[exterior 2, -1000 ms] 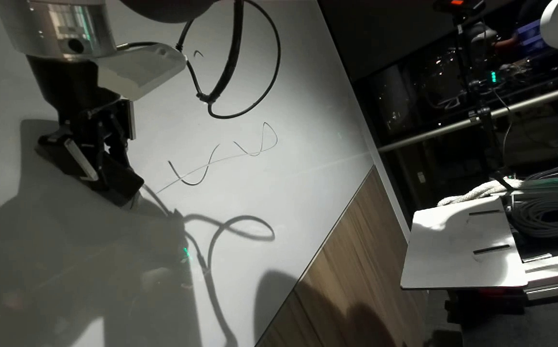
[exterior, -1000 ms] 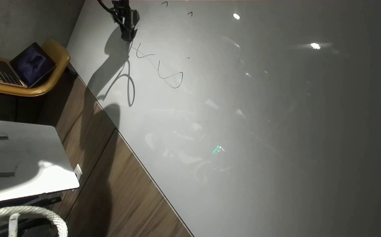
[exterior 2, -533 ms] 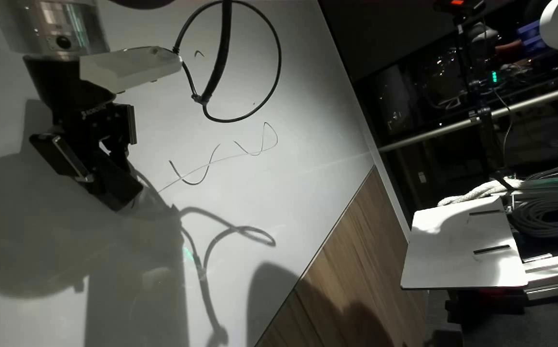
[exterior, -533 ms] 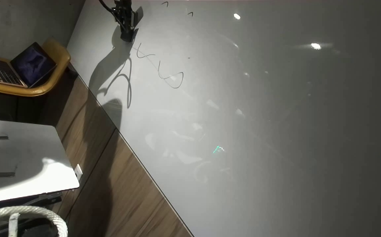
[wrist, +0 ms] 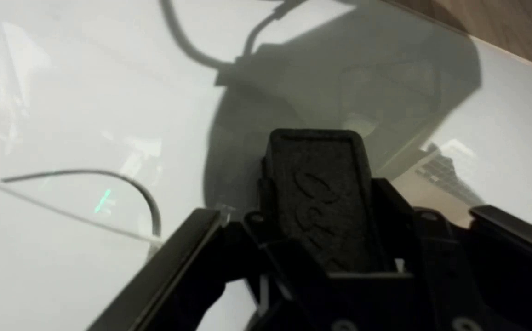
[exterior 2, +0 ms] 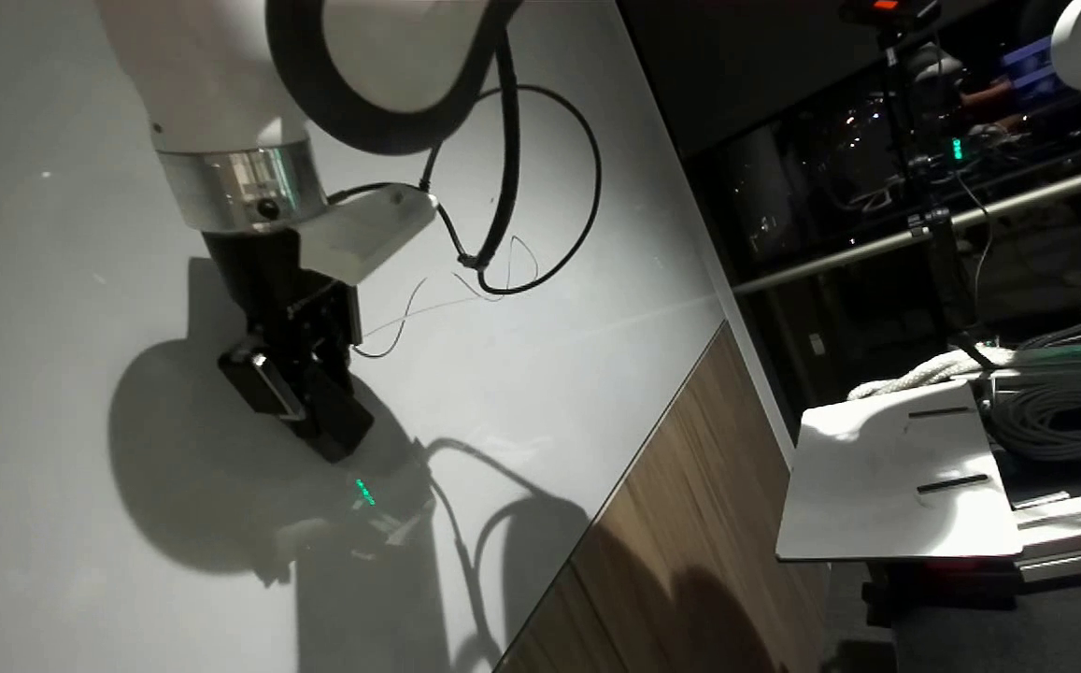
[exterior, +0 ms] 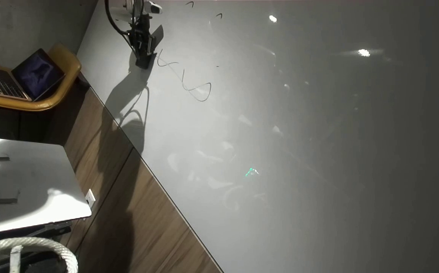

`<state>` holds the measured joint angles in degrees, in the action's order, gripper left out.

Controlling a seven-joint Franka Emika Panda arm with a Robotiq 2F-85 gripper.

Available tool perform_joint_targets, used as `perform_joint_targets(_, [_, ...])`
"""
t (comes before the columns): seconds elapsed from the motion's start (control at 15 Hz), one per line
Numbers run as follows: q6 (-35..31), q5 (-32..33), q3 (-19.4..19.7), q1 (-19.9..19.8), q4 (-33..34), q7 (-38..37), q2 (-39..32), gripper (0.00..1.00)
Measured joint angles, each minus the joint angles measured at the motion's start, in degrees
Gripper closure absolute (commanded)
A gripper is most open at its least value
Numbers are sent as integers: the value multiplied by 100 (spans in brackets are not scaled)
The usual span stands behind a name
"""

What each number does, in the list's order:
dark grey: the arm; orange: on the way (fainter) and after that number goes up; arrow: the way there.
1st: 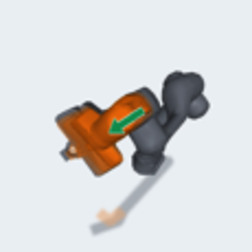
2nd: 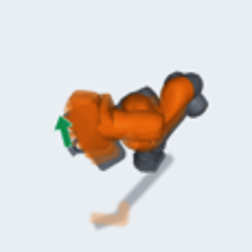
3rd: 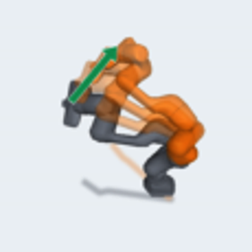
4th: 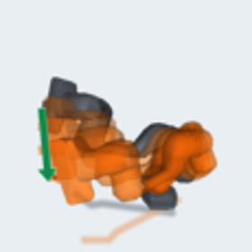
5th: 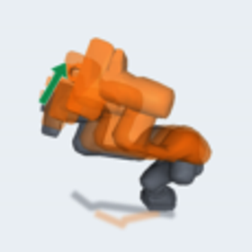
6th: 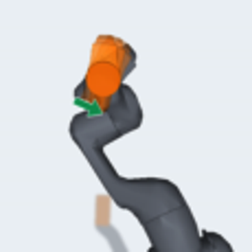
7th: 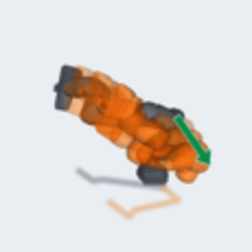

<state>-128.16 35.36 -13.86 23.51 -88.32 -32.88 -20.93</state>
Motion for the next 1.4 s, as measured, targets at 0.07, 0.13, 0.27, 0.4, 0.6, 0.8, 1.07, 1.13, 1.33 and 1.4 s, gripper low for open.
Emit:
perform_joint_targets(0.07, [-93,0,100,1,-178,-4,48,71])
perform_joint_targets(0.13, [-176,0,196,0,-354,-5,115,71])
perform_joint_targets(0.27, [-285,3,370,-10,-651,-5,263,71])
perform_joint_targets(0.4, [-353,35,521,-51,-939,-7,446,71])
perform_joint_targets(0.6, [-362,266,720,-182,-1389,-120,783,71])
perform_joint_targets(0.8, [-366,615,845,-434,-1837,-329,1163,71])
perform_joint_targets(1.07, [-429,924,990,-963,-2361,-431,1668,71])
perform_joint_targets(1.13, [-476,953,1039,-1116,-2476,-431,1785,71])
perform_joint_targets(1.33, [-705,971,1229,-1611,-2763,-410,2083,71])
perform_joint_targets(1.4, [-811,971,1314,-1789,-2834,-383,2157,71])
